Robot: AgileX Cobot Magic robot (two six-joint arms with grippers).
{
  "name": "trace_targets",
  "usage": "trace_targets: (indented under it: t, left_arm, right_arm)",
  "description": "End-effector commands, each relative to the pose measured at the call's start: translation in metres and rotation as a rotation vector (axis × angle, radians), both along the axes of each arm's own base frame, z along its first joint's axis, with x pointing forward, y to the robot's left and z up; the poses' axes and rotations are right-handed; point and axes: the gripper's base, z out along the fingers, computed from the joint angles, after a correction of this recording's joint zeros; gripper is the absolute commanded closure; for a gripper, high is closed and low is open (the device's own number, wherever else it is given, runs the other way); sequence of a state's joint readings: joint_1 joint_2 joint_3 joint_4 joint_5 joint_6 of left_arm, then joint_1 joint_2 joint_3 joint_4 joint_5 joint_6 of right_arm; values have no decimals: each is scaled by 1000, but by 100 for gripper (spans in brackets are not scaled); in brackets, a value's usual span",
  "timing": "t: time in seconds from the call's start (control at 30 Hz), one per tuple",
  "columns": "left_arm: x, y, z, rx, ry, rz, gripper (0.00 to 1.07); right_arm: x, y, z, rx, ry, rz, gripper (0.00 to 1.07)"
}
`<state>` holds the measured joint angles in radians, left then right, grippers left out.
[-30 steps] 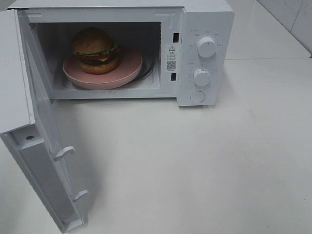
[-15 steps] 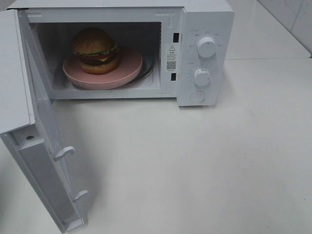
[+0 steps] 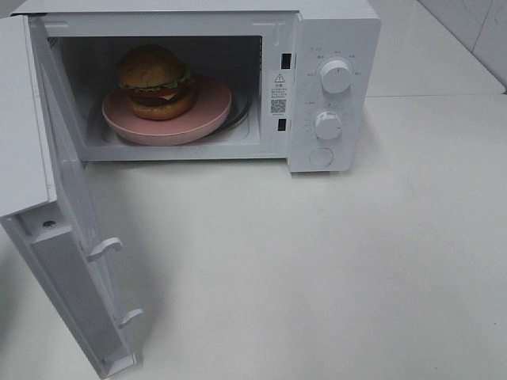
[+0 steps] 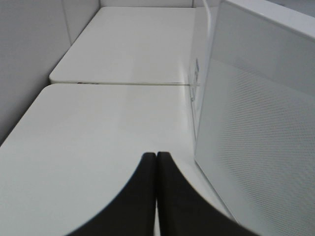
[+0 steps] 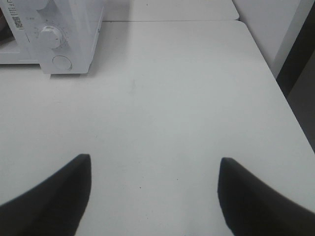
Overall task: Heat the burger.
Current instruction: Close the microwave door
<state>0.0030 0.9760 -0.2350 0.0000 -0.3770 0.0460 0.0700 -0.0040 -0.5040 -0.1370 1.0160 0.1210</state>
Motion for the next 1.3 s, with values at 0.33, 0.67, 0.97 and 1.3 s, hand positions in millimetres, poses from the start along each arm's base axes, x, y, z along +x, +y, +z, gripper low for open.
trace_targets:
  t: [0.33,0.67,0.97,1.3]
  left_arm:
    - [25,-34,-22,-21,-73,-359,107]
    - [34,-48,-38,-88,-111,-520,107]
    - [45,-56,-42,-137,-115,-611,107]
    - [63,-79,-39,-170,-132,-637,107]
  right_arm:
    - [-4,0,1,-6,-36,2,37]
    - [-4,0,1,-6,-36,2,37]
    - [-4,0,1,-6,-36,2,37]
    - [-4,0,1,-7,-36,1,37]
